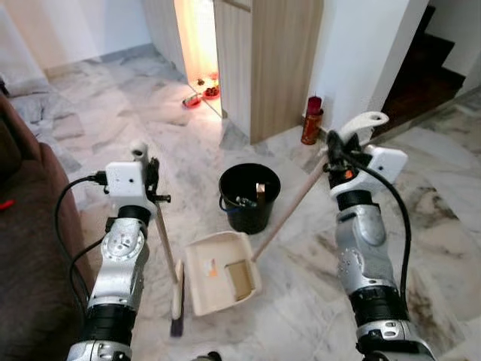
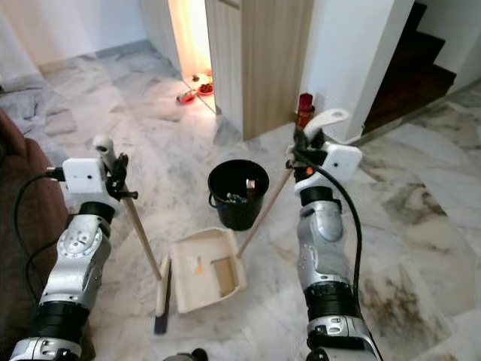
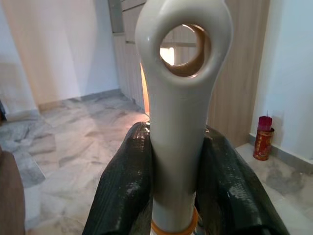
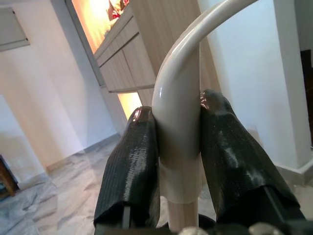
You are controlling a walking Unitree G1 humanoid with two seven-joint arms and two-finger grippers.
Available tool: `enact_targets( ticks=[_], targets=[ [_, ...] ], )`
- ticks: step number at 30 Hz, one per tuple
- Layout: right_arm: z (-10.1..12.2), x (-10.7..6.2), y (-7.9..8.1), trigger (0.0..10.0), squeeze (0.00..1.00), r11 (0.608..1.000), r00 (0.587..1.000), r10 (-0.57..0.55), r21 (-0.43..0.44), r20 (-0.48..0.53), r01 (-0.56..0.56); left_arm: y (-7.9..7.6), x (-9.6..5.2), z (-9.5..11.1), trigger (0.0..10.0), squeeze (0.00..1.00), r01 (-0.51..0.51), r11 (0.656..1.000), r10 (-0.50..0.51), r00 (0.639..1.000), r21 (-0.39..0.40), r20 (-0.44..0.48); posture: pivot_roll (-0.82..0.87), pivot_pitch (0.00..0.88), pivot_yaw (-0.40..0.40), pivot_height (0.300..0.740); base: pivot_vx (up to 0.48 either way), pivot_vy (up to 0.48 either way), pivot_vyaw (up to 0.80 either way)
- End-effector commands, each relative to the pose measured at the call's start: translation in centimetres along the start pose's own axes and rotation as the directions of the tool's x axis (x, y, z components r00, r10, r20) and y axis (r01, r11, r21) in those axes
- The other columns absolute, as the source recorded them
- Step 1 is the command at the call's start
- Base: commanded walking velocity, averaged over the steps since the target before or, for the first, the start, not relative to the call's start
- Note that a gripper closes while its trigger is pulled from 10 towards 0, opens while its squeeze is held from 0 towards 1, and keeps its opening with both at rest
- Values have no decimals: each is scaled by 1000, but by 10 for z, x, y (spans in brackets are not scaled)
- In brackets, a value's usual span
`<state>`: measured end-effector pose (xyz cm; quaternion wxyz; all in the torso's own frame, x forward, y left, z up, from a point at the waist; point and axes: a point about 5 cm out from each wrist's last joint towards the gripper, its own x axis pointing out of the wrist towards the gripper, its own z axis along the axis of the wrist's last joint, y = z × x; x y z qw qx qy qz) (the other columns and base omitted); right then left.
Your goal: Sweep floor
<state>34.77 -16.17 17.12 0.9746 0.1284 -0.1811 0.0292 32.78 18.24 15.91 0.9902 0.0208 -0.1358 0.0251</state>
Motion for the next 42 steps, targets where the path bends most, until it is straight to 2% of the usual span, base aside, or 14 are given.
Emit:
enact_targets(
  ticks=[1,7,11,13,16,25,32,42],
  targets=[
    [28,11,12,10000,0,999,989,54,-7,139,-53,2,2,9,10000,0,-8,1000,7,999,15,47,81,22,22,740,0,0,0],
    [53,20,18,10000,0,998,962,63,-8,267,-63,3,3,10,10000,0,-10,1000,9,999,18,49,83,22,22,740,0,0,0],
    [62,23,21,10000,0,998,951,60,11,303,-67,3,3,10,10000,0,-13,1000,12,999,19,51,85,23,23,740,0,0,0],
    [75,25,25,10000,0,997,926,61,25,372,-76,4,3,10,10000,0,-15,1000,14,999,19,53,86,24,23,740,0,0,0],
    [86,26,25,10000,0,998,907,47,28,418,-64,4,3,11,10000,0,-18,1000,17,998,19,55,86,24,23,740,0,0,0],
    [93,27,22,10000,0,999,892,31,-3,450,-34,4,4,11,10000,0,-17,1000,16,998,17,55,86,19,22,740,0,0,0],
    [97,26,16,10000,0,1000,881,-12,-18,472,23,3,3,11,10000,0,-8,1000,7,998,23,55,86,7,27,740,246,0,0],
    [97,26,15,10000,0,999,880,-12,-27,474,28,-2,2,9,10000,0,9,1000,-11,999,26,51,83,0,28,740,269,0,0]
  ],
)
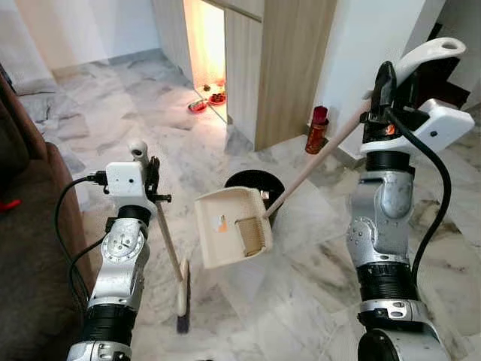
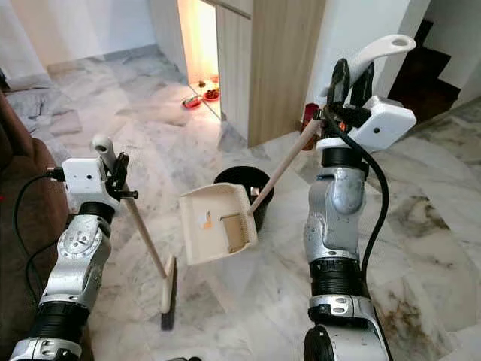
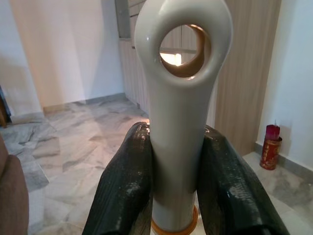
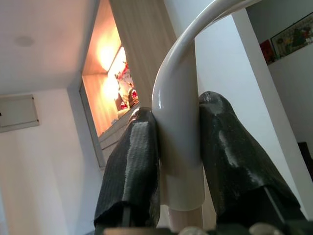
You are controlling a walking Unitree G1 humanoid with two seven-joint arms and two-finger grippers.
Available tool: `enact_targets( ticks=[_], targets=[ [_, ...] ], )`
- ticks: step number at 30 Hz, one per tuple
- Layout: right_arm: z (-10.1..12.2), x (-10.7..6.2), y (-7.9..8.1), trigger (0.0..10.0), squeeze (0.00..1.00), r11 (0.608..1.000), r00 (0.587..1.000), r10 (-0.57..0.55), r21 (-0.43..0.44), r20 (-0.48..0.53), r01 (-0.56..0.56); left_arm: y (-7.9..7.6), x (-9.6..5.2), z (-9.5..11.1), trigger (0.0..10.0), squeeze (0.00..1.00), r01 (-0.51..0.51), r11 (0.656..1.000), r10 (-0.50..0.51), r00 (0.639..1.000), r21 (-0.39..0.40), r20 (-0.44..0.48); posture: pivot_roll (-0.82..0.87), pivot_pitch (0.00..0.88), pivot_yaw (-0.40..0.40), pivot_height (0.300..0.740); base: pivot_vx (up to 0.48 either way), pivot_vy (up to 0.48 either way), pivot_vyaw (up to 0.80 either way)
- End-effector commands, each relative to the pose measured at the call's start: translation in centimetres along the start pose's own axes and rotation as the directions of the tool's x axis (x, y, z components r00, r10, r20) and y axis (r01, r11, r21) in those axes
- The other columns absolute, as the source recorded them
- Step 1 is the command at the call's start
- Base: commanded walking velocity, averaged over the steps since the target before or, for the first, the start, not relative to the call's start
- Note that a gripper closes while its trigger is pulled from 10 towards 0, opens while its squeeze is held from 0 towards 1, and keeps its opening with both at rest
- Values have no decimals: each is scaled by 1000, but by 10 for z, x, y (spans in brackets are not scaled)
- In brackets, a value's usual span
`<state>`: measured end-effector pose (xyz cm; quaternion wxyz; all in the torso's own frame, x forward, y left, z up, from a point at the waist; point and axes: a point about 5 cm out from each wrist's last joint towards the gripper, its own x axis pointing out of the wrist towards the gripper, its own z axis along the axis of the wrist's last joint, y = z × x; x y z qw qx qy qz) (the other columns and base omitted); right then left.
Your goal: Sweep floor
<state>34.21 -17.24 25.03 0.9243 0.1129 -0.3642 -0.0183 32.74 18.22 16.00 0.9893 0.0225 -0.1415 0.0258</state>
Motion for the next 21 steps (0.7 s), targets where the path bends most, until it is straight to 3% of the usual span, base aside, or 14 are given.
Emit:
enact_targets(
  ticks=[1,21],
  targets=[
    [19,11,6,10000,0,1000,995,10,17,103,-12,-2,2,7,10000,0,12,1000,-12,999,22,40,82,0,28,740,285,0,0],
    [16,11,12,10000,0,999,996,43,23,81,-45,-1,1,8,10000,0,3,1000,-4,999,26,40,84,0,19,740,292,0,0]
  ],
)
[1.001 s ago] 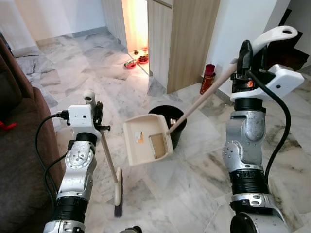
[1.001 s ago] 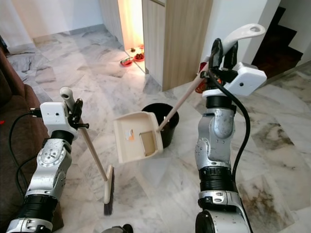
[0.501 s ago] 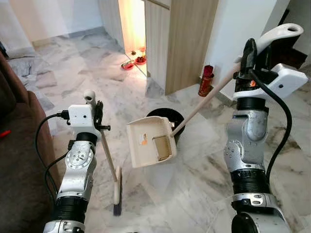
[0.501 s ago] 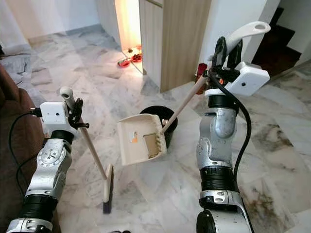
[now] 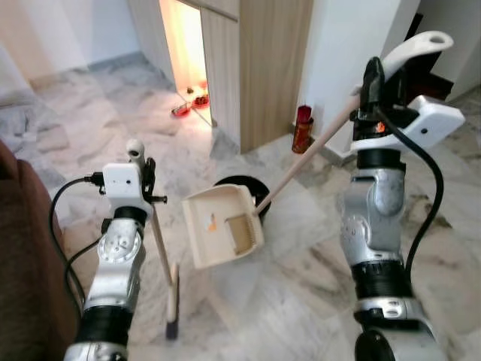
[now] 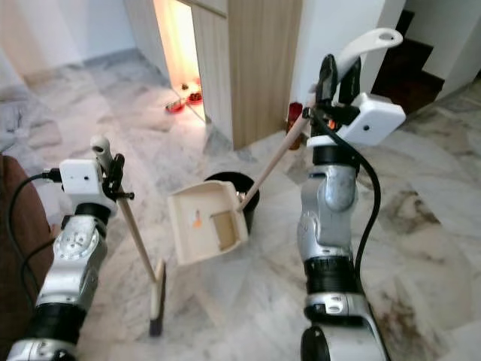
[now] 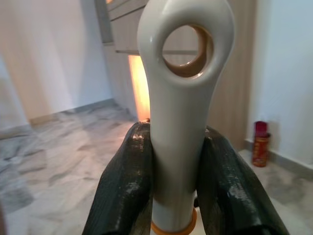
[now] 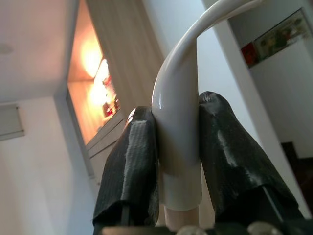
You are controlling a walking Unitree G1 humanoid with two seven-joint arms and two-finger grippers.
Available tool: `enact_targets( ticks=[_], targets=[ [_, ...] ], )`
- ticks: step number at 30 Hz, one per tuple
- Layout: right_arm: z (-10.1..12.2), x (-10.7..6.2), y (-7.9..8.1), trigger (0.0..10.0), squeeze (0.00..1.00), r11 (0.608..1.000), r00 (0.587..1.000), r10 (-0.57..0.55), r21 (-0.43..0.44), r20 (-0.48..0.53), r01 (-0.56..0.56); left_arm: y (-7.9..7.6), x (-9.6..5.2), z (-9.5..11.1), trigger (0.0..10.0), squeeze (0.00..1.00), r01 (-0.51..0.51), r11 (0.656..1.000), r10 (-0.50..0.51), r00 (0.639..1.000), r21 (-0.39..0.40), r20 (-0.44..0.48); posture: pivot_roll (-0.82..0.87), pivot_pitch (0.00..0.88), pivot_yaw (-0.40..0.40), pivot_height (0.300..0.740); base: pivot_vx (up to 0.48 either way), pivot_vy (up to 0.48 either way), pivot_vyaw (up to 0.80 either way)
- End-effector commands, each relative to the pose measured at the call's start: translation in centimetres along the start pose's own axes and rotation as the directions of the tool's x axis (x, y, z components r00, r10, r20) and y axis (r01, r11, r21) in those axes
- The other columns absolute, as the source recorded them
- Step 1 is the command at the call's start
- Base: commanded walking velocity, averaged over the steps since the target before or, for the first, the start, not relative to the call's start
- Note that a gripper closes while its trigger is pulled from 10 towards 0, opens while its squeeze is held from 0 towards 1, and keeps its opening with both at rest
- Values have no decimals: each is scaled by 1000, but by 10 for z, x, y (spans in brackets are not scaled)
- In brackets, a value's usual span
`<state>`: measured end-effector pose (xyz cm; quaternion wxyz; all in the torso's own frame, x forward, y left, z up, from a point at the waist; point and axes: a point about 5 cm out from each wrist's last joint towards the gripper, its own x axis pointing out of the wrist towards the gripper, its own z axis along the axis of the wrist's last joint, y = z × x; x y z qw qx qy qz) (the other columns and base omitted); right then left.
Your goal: Sweep floor
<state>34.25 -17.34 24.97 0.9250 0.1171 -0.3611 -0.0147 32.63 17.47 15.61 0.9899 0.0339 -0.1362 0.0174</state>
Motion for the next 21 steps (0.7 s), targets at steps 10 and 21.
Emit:
enact_targets(
  ticks=[10,21],
  targets=[
    [12,11,15,10000,0,998,997,60,28,53,-62,7,4,11,10000,0,-24,1000,23,998,6,50,84,0,17,740,292,0,179],
    [11,11,17,10000,0,997,997,62,45,46,-65,8,5,11,10000,0,-28,1000,27,998,7,48,86,5,15,740,297,0,0]
  ],
)
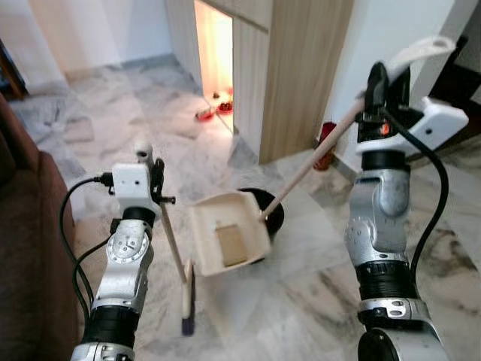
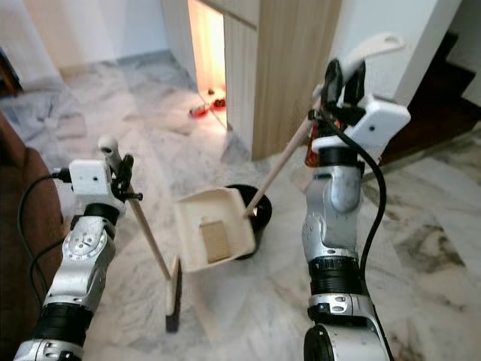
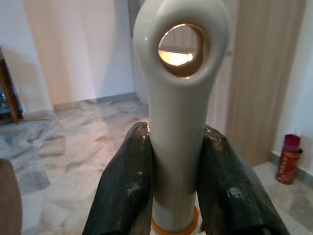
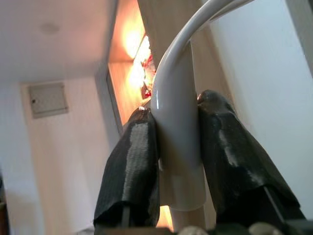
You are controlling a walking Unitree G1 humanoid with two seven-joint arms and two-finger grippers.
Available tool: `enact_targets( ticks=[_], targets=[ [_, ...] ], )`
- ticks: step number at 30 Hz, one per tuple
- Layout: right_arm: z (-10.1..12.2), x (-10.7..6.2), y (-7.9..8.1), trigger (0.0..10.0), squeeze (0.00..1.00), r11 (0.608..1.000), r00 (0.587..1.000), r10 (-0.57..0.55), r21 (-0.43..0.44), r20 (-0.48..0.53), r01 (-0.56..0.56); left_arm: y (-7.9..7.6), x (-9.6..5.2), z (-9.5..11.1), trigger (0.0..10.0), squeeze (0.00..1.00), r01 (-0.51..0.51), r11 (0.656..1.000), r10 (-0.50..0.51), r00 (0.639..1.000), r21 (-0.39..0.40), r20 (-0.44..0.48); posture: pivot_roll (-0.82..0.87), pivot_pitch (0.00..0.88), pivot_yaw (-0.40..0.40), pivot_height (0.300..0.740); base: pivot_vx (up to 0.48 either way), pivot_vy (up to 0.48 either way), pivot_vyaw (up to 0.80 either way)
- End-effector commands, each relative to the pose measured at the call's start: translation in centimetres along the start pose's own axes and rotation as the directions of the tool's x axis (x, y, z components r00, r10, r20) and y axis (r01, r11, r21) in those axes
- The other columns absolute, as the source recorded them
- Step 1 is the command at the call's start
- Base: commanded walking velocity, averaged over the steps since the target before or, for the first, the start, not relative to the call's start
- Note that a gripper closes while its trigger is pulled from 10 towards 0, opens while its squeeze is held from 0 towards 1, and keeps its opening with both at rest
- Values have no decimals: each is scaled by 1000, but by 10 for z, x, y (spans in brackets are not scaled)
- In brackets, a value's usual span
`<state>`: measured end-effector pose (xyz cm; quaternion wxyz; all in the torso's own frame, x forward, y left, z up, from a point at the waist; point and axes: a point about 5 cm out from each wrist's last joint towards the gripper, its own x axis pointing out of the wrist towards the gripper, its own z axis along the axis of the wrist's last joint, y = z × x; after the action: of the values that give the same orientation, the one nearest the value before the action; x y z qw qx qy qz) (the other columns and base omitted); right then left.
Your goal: Sweep floor
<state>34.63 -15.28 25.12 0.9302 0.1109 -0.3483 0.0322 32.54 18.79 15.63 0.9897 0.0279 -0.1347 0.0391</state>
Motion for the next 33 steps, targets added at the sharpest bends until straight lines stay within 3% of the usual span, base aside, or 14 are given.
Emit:
enact_targets(
  ticks=[1,22,33],
  targets=[
    [17,9,-4,10000,0,999,996,-27,31,84,24,-5,5,12,10000,0,16,1000,-16,998,13,53,87,6,15,740,300,0,0],
    [19,9,-3,10000,0,999,996,-17,31,91,14,-5,5,12,10000,0,12,1000,-13,999,12,52,87,22,14,740,304,0,0],
    [18,8,-3,10000,0,999,997,-9,42,82,6,-5,5,11,10000,0,12,1000,-12,999,11,51,86,28,14,740,304,0,418]
  ],
)
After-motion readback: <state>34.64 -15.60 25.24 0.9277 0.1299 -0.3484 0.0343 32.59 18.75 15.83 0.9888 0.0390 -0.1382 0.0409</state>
